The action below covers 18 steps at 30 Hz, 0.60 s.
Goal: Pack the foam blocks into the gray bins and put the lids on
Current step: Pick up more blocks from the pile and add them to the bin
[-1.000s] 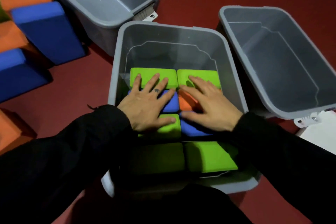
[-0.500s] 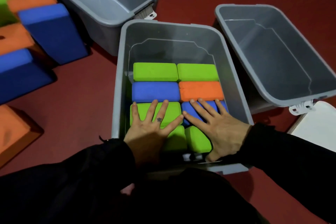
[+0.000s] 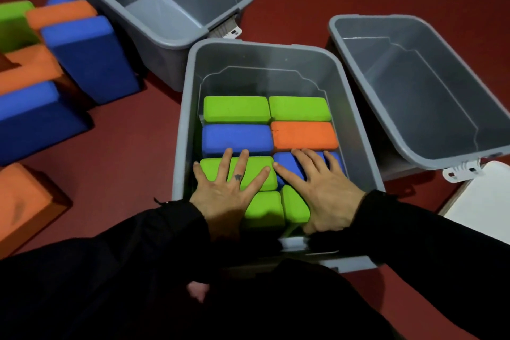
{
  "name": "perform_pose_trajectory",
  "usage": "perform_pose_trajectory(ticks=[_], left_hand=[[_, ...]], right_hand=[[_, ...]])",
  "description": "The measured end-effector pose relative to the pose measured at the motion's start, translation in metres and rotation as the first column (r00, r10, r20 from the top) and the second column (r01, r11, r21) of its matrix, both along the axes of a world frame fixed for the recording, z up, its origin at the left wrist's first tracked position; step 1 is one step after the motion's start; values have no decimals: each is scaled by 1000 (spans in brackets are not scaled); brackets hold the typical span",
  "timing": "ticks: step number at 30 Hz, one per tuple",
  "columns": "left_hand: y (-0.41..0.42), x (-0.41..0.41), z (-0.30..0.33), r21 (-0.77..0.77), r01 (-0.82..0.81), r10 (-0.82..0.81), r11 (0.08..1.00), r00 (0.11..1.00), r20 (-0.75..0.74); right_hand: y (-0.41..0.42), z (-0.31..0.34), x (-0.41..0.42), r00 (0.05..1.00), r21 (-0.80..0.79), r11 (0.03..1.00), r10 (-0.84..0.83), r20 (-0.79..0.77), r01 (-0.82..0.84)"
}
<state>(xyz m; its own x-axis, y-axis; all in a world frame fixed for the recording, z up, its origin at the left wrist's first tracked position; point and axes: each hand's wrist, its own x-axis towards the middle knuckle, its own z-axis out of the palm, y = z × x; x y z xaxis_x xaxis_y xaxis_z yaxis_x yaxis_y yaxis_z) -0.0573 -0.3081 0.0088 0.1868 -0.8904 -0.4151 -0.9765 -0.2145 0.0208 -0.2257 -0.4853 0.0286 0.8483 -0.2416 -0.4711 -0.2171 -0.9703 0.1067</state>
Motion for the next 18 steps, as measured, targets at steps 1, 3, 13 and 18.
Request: perform_pose_trajectory(ticks=[1, 3, 13, 18], left_hand=[[-1, -1, 0, -10, 2, -2, 1000, 1000, 0], [-1, -1, 1, -24, 3, -3, 1000, 1000, -1], [6, 0, 5, -50, 43, -37, 998, 994, 103], [13, -2, 14, -59, 67, -66, 996, 998, 20]], right_hand=[[-1, -2, -2, 999, 1, 1000, -5, 38, 5], [-3, -5, -6, 996, 45, 999, -20, 90, 16], [-8, -12, -13, 989, 96, 995, -12, 146, -2], [-13, -3, -26, 955, 116, 992, 5, 297, -41]])
